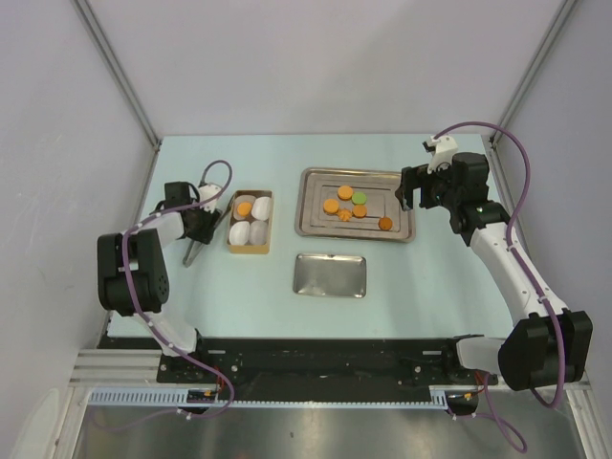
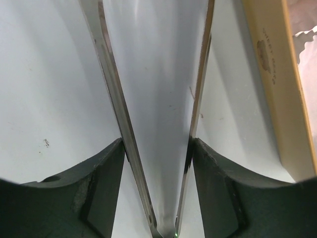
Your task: Pack the cookies
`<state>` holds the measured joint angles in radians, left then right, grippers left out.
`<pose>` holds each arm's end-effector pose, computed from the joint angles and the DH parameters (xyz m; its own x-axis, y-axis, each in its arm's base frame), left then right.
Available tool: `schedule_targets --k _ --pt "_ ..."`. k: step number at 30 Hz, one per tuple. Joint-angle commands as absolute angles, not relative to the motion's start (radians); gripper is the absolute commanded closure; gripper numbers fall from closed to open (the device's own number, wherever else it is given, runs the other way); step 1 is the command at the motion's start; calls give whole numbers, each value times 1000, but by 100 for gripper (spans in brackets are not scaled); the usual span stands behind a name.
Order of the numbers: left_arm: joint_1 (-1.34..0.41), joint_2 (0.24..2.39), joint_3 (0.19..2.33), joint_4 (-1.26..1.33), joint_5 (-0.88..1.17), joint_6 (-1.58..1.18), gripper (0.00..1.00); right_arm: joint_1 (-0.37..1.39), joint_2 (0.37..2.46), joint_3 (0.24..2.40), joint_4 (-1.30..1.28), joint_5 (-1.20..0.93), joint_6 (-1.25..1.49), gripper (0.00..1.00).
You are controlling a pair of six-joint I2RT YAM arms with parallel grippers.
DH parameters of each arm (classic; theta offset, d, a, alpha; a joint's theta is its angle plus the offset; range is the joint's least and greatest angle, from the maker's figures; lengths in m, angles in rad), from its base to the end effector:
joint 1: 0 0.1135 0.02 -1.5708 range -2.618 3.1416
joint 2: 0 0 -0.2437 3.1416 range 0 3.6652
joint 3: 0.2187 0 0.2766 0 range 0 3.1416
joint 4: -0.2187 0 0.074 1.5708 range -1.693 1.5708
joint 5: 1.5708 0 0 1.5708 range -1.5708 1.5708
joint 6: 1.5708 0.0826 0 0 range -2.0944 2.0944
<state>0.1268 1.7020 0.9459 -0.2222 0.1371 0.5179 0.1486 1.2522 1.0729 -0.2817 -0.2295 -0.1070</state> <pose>0.3749 0.0364 0.0842 -0.7395 0.4001 -0.5413 0.3643 0.9141 0.1779 0.3516 0.0716 0.2871 -0.4005 -0.1651 -0.9013 -0.3907 0.9205 0.0050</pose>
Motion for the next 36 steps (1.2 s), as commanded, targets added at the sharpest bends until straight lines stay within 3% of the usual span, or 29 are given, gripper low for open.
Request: schedule_targets --k 1,14,28,36 --pt "152 1710 971 -273 169 555 38 150 1250 1085 -272 -229 -121 0" --pt "179 1701 968 -334 209 587 37 153 1250 1085 -270 -226 -120 0" --pt "187 1706 994 -408 218 603 26 155 1246 1086 -271 -224 -121 0" --pt "189 1730 1003 -406 206 603 27 153 1244 1086 -271 -224 -121 0"
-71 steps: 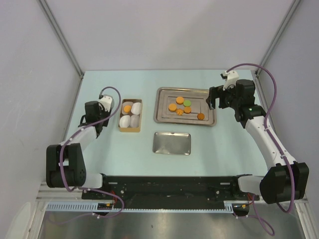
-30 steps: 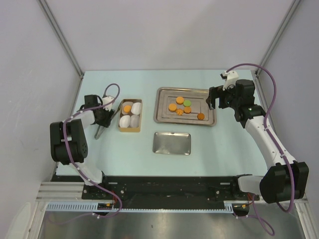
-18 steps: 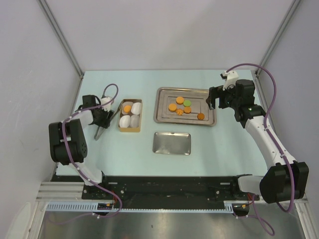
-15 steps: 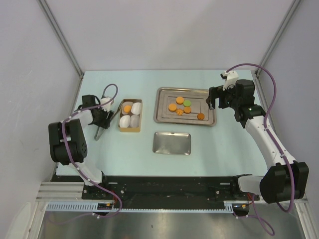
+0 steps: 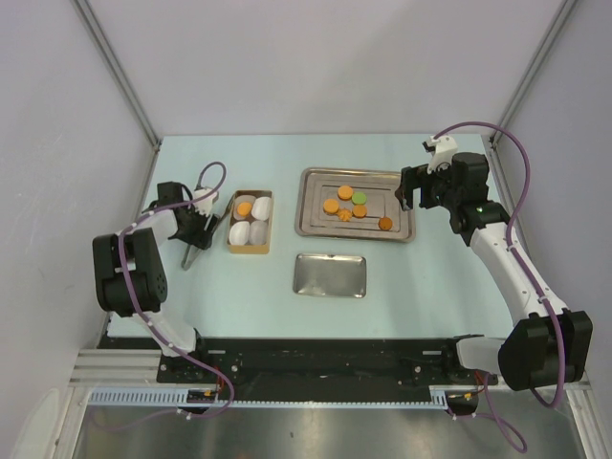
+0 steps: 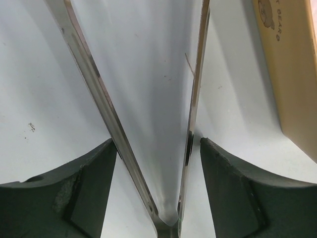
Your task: Pack the cookies
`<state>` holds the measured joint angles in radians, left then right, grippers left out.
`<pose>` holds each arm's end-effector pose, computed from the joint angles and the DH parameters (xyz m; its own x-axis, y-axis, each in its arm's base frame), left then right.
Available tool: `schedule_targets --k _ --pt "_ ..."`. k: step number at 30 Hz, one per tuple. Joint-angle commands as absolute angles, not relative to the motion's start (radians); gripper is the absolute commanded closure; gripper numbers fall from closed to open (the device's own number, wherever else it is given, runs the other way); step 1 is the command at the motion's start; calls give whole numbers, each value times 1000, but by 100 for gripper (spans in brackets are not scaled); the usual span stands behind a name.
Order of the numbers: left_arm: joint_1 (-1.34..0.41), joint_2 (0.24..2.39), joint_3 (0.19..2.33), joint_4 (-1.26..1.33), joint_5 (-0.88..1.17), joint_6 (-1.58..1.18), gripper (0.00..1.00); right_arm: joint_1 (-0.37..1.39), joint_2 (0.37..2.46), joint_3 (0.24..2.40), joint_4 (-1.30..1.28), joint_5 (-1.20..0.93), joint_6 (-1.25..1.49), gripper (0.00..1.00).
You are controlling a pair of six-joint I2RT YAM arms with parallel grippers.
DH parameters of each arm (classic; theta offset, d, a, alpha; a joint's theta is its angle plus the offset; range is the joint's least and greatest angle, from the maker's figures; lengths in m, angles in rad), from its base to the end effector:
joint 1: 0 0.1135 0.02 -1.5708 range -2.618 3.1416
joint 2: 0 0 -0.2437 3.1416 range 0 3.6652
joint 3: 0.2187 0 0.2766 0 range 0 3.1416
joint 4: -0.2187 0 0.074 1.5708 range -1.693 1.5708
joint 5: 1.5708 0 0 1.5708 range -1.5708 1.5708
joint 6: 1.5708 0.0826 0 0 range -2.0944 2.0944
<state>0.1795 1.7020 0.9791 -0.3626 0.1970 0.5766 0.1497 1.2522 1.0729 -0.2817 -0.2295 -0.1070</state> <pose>0.3634 0.0495 0.0844 -0.7761 0.4025 -0.4854 0.4030 0.9087 0.1092 0.3516 0.0720 0.2871 -0.4003 -0.1655 -0.9013 -0.3917 0.9201 0.0050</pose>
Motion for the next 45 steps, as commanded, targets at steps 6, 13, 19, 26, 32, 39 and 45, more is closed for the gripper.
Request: schedule_targets --k 6,13,19,26,32,39,45 --pt "189 1749 1022 -420 202 606 35 152 1243 1086 -271 -224 -121 0" --pt "189 1749 1014 -419 212 607 50 150 1244 1085 -271 -224 -120 0" --pt "187 1691 1012 -422 215 589 53 152 1246 1086 -270 -222 -120 0" --pt "189 1599 1058 -474 241 568 50 158 1250 1085 -270 -224 -120 0" --pt "187 1526 1095 -517 258 546 47 160 1250 1085 -270 -222 -120 0" --pt "187 1474 1140 -564 275 531 48 163 1247 1085 -270 -222 -118 0" --pt "186 1431 1183 -606 304 512 51 166 1250 1085 -268 -221 -120 0"
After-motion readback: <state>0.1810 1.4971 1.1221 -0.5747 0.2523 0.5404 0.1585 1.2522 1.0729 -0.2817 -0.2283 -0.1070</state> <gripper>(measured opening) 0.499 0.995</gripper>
